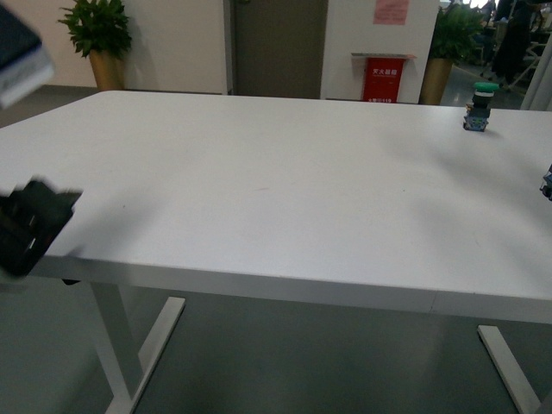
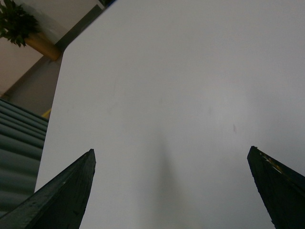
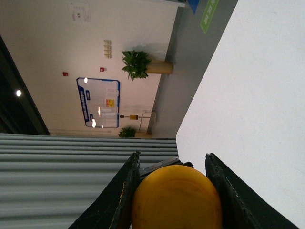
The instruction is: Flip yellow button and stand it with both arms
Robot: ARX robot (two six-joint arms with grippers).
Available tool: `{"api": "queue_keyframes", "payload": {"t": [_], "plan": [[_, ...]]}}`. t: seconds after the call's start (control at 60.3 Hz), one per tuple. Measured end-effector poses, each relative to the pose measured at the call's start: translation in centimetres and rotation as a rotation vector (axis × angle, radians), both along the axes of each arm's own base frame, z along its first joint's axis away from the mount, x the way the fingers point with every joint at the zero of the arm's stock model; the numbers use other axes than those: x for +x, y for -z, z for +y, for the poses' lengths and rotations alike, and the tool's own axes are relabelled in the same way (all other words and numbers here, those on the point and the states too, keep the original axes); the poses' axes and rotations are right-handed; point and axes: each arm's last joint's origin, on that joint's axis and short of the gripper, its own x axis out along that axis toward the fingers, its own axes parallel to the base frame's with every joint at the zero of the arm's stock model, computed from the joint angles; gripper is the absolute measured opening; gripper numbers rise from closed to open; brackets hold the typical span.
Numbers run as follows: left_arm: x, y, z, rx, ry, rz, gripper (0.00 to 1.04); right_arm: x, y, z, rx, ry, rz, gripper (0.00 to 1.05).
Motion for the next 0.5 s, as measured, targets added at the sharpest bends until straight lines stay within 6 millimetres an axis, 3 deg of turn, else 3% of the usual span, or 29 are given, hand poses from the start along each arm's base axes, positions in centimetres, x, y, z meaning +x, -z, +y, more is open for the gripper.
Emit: {"api": "queue_keyframes", "payload": {"t": [0.182, 0.249, 0.348, 0.498], "plan": [[-3.0, 4.1, 0.9, 0.080, -0.003, 0.114, 0.99, 0.0, 0.0, 0.1, -0.003, -0.006, -0.001, 0.36], [-4.1, 5.8, 1.6, -0.122, -0.056, -0.006, 0.87, 0.0, 0.0, 0.0, -0.007, -0.003, -0.002, 0.36], [-5.5, 5.2, 2.2, -0.417, -0.112, -0.201, 0.71, 0.0, 0.0, -0.2, -0.009, -0.001, -0.003, 0.36], [-6.9, 3.8, 3.1, -0.644, -0.110, -0.296, 0.47, -0.1, -0.1, -0.3, -0.011, -0.002, -0.005, 0.36]]}}
